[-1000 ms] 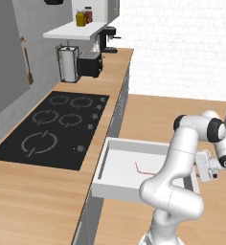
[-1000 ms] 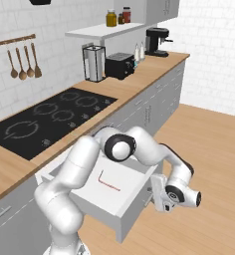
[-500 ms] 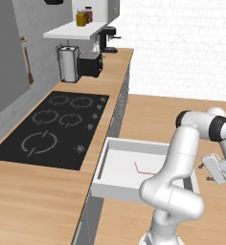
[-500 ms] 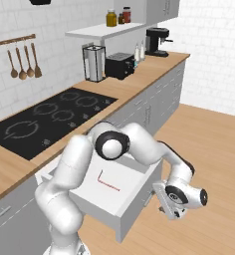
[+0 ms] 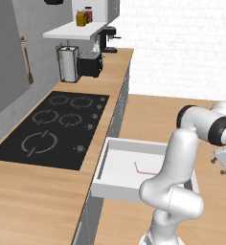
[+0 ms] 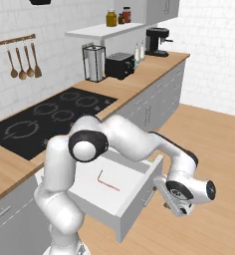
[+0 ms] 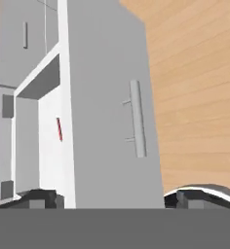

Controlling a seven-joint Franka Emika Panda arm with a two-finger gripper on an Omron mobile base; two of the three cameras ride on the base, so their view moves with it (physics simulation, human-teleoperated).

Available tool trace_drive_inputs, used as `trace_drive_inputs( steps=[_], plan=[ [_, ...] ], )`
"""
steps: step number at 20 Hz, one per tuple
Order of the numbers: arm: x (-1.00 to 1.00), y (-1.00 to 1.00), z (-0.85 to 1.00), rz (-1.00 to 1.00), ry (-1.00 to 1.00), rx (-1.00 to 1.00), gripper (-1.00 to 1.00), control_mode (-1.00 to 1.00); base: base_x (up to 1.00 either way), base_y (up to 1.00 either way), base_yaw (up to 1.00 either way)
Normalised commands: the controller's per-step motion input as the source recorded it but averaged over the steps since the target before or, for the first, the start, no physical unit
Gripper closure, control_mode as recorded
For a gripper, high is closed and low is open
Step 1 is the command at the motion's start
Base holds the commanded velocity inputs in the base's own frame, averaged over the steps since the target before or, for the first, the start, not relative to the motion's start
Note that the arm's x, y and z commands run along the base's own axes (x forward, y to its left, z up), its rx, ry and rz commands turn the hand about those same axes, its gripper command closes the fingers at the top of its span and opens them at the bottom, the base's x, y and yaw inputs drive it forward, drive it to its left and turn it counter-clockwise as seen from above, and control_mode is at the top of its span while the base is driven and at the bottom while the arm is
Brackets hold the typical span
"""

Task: Take a straw from the drawer in front and place it inside the glass cup on the dining counter.

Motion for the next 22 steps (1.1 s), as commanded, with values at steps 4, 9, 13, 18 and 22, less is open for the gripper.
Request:
trace_drive_inputs(
  steps=[4, 9, 13, 18, 22],
  plan=[
    [0.0, 0.27, 1.0, 0.22, 0.01, -0.14, -1.0, -1.0, 0.0, 0.0, 0.0],
    [0.0, 0.84, 0.98, 0.37, 0.13, -0.28, -1.0, -1.0, 0.0, 0.0, 0.0],
    [0.16, 0.98, 0.66, 0.31, 0.14, -0.32, -1.0, -1.0, 0.0, 0.0, 0.0],
    [0.72, 0.78, 0.13, 0.12, 0.41, -0.29, -1.0, -1.0, 0.0, 0.0, 0.0],
    [0.97, 0.4, -0.01, 0.02, 0.38, -0.16, -1.0, -1.0, 0.0, 0.0, 0.0]
  ],
)
